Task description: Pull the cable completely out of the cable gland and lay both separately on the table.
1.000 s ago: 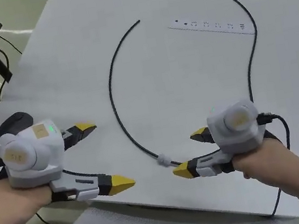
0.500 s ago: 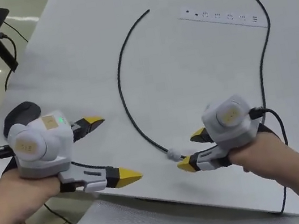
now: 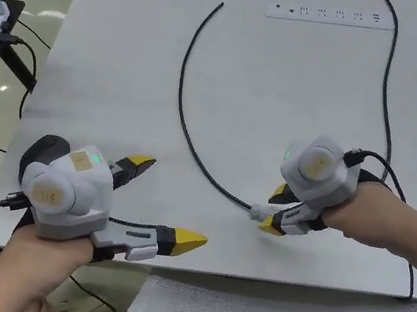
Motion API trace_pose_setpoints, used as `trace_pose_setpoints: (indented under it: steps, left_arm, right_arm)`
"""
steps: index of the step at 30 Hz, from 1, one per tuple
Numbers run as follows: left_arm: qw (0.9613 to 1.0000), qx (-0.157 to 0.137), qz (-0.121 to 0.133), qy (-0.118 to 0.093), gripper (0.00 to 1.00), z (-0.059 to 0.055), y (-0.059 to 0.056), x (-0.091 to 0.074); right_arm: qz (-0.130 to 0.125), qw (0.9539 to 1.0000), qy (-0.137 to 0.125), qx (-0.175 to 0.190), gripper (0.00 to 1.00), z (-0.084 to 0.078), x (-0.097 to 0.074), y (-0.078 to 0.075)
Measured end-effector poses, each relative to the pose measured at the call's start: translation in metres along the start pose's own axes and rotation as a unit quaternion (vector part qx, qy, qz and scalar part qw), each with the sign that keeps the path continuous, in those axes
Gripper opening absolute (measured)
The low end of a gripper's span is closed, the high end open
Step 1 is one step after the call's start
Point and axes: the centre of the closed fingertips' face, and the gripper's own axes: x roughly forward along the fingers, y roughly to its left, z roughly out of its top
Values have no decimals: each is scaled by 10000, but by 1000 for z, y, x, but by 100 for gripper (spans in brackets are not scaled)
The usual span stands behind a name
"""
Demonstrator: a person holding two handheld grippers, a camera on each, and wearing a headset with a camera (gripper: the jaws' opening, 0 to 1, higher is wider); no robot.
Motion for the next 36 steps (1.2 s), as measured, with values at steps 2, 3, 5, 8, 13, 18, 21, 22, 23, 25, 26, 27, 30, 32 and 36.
trace_pose_setpoints:
  steps: [2, 3, 5, 8, 13, 18, 21, 22, 23, 25, 26, 27, 30, 32, 36]
  left_arm:
    - [10000, -4, -22, 3, 93, 0, 0, 0]
    - [10000, -4, -30, 8, 93, 0, 0, -1]
    - [10000, -10, -43, 11, 93, -1, 1, -1]
    - [10000, -54, -49, -2, 93, -2, 2, -1]
    - [9999, -85, -62, -8, 93, -3, 1, -1]
    - [9999, -117, -62, 1, 93, -5, 0, 0]
    - [9999, -144, -54, -15, 92, -5, 0, 1]
    - [9999, -150, -50, -20, 93, -5, 0, 1]
    - [9998, -170, -49, -28, 92, -5, -1, 2]
    - [9998, -180, -47, -26, 92, -6, -1, 2]
    - [9998, -178, -48, -19, 92, -6, -2, 3]
    - [9998, -172, -47, -15, 92, -6, -3, 3]
    - [9998, -175, -50, -19, 92, -4, -6, 4]
    - [9998, -169, -47, -38, 92, -2, -8, 5]
    - [9999, -148, -40, -60, 92, 4, -12, 9]
  right_arm:
    - [-4, 10000, 40, -20, 22, 0, 2, -1]
    - [-6, 10000, 74, -26, 21, -1, 4, -3]
    - [-18, 9999, 113, -40, 20, -2, 5, -4]
    - [-35, 9997, 216, -60, 17, -5, 6, -6]
    - [-19, 9995, 297, -83, 11, -9, 7, -6]
    - [-5, 9996, 270, -73, 11, -7, 8, -6]
    - [-20, 9996, 276, -107, 9, -7, 9, -6]
    - [-27, 9995, 285, -118, 9, -7, 9, -6]
    - [-39, 9995, 282, -147, 9, -7, 9, -6]
    - [-78, 9995, 270, -173, 9, -7, 9, -5]
    - [-104, 9995, 259, -148, 9, -7, 9, -6]
    - [-102, 9995, 266, -118, 9, -7, 9, -6]
    - [-64, 9997, 245, 76, 8, -7, 7, -4]
    - [-12, 9996, 222, 163, 8, -7, 3, -4]
    - [160, 9990, 65, 415, 8, -4, -7, 1]
